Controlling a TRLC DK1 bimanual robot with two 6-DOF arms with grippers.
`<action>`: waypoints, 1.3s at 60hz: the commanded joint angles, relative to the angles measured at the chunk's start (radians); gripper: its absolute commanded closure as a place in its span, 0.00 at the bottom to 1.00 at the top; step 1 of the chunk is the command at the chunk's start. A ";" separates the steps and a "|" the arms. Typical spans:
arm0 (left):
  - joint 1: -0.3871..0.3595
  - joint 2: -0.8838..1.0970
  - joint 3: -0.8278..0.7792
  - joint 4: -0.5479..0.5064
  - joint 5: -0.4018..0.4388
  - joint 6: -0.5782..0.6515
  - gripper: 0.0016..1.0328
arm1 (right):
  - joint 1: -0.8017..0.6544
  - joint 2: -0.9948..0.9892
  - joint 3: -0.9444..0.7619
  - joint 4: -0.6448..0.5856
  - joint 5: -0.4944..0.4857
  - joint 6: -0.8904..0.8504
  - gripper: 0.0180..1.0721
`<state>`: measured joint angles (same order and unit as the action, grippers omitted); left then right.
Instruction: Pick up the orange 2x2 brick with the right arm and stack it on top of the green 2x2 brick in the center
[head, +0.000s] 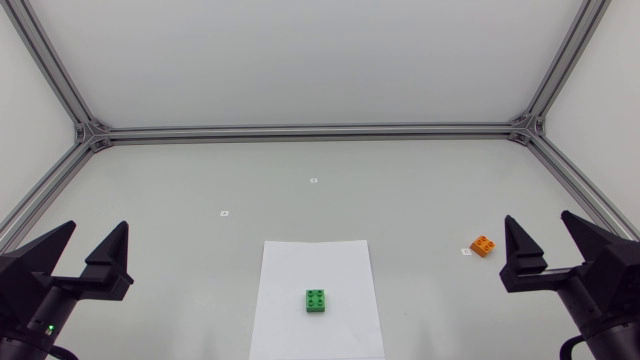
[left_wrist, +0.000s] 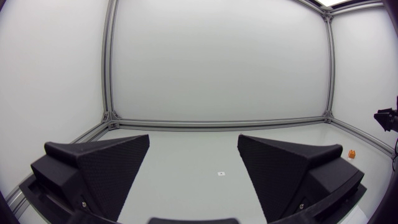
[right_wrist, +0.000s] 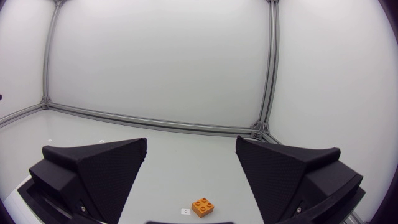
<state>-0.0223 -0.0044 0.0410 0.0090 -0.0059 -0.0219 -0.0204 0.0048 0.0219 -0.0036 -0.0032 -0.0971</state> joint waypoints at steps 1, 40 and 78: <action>0.002 -0.008 -0.041 -0.014 0.004 0.013 0.04 | 0.007 -0.011 -0.023 -0.004 -0.003 0.023 0.03; 0.002 -0.008 -0.041 -0.015 0.004 0.013 0.04 | 0.022 -0.006 0.118 -0.021 0.019 0.033 0.04; 0.002 -0.008 -0.041 -0.014 0.004 0.013 0.04 | -0.021 0.616 0.532 -0.207 -0.027 0.031 0.04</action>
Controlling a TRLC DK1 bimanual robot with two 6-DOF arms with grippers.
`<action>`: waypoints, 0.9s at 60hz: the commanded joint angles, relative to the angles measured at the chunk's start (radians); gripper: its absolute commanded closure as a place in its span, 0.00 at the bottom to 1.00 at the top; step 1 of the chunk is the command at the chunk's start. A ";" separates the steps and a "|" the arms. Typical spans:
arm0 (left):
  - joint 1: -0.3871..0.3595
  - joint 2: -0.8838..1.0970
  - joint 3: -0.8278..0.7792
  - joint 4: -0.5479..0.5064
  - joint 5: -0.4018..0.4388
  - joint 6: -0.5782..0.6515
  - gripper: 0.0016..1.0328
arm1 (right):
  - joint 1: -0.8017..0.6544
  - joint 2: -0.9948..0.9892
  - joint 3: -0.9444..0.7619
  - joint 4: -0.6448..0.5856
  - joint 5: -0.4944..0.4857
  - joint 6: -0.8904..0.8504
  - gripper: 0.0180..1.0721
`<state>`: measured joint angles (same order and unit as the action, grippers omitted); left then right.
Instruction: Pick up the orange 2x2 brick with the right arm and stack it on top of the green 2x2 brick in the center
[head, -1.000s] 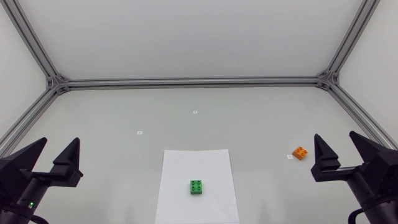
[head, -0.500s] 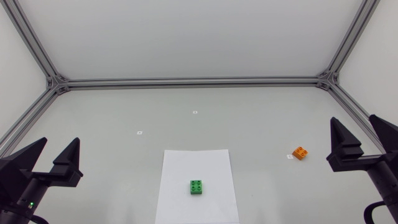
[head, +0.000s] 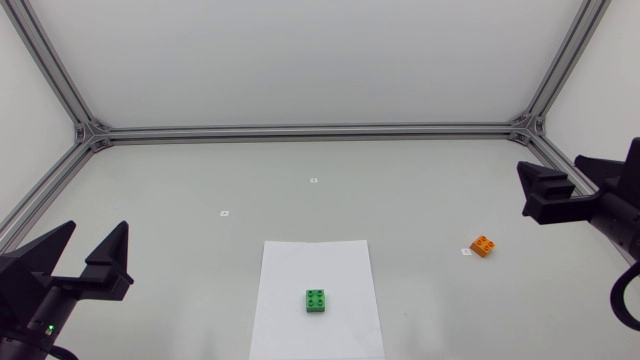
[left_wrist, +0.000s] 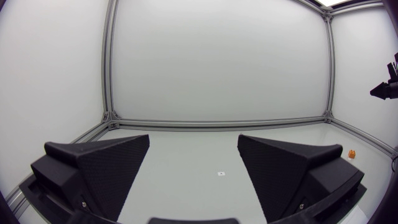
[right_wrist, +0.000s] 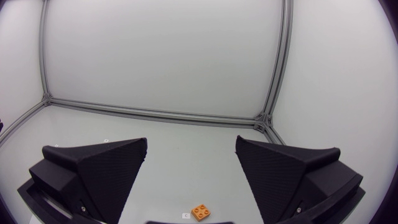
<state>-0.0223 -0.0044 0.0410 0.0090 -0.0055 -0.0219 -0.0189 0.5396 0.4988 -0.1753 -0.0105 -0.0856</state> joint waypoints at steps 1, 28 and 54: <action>0.002 -0.008 -0.041 -0.014 0.004 0.013 0.04 | -0.029 0.095 0.063 -0.039 -0.026 0.020 0.04; 0.002 -0.008 -0.041 -0.015 0.004 0.013 0.04 | -0.135 0.484 0.333 -0.309 -0.109 -0.065 0.04; 0.002 -0.008 -0.041 -0.015 0.004 0.013 0.04 | -0.164 0.844 0.518 -0.536 -0.121 -0.289 0.05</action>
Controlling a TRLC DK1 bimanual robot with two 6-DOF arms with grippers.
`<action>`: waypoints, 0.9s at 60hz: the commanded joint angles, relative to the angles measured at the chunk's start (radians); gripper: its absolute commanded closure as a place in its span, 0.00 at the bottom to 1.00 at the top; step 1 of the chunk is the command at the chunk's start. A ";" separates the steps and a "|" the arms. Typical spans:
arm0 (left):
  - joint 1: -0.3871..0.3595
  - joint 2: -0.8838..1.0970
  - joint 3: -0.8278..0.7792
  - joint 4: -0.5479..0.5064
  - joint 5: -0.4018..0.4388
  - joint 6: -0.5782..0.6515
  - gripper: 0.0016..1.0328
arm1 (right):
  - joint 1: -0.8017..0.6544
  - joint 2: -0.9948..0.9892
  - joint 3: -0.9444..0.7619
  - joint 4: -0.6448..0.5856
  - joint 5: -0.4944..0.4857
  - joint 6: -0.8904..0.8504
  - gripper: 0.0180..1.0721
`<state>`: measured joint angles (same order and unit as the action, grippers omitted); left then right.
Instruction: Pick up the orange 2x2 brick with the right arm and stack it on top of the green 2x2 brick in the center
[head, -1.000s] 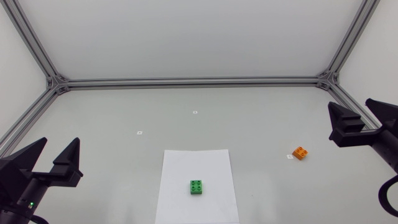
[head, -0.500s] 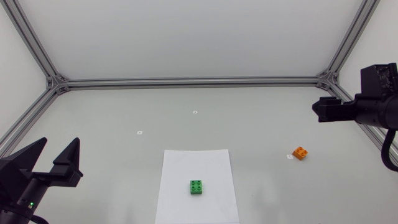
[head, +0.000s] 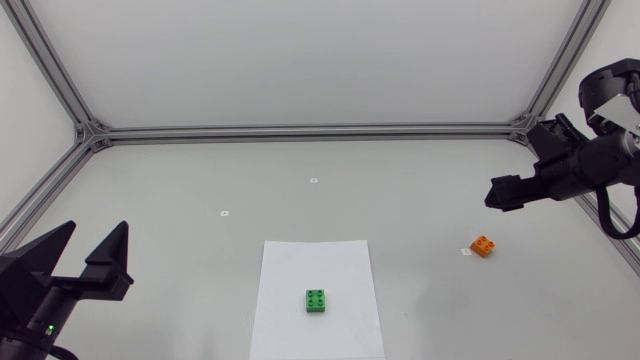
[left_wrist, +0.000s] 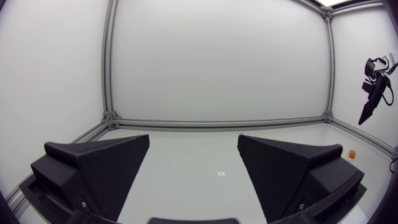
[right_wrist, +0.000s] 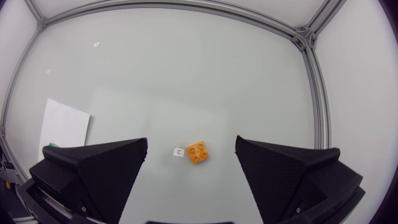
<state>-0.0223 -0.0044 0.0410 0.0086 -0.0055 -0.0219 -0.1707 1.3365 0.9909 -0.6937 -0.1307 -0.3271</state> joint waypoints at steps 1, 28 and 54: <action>0.002 -0.008 -0.041 -0.015 0.004 0.013 0.04 | -0.013 0.061 0.026 -0.018 0.003 -0.059 0.05; 0.002 -0.008 -0.041 -0.015 0.004 0.013 0.04 | -0.033 0.339 0.052 0.036 0.062 -0.402 0.05; 0.002 -0.008 -0.041 -0.013 0.004 0.013 0.04 | -0.055 0.521 0.098 -0.001 0.075 -0.497 0.15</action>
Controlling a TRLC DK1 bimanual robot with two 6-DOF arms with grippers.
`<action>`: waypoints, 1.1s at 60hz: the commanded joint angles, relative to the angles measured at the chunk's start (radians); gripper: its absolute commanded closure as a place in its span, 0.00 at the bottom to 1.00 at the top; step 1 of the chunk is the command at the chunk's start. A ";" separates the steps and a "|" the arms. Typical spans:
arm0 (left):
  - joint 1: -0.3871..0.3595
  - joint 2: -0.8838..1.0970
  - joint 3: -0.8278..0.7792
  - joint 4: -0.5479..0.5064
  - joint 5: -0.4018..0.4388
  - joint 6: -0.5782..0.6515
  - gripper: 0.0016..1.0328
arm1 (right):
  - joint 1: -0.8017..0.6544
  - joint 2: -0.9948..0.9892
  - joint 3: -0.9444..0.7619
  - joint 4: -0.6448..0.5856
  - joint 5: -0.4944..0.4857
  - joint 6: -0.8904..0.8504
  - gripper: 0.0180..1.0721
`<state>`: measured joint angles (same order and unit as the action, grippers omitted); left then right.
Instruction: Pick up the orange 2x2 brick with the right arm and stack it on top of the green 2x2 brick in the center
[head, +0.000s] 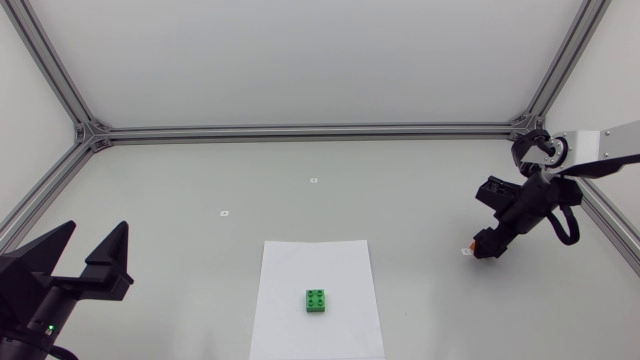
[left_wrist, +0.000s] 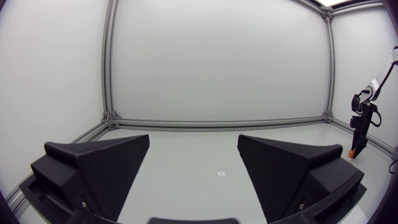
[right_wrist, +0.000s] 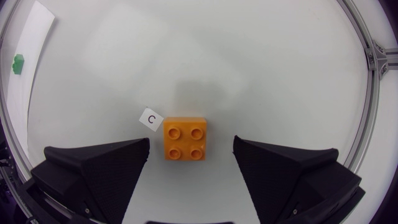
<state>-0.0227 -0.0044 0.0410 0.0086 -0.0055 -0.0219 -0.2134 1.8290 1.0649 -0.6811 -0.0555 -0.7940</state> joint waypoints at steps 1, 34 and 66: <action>0.003 -0.008 -0.041 -0.013 0.004 0.013 0.04 | -0.015 0.030 0.027 -0.014 0.000 -0.033 0.17; 0.003 -0.008 -0.041 -0.015 0.004 0.013 0.04 | -0.015 0.064 0.046 -0.014 -0.004 -0.068 0.41; 0.003 -0.008 -0.041 -0.013 0.004 0.013 0.04 | -0.001 0.053 0.030 -0.014 -0.004 -0.076 0.53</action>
<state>-0.0223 -0.0044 0.0410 0.0086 -0.0055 -0.0219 -0.2214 1.8706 1.1007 -0.6811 -0.0559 -0.8425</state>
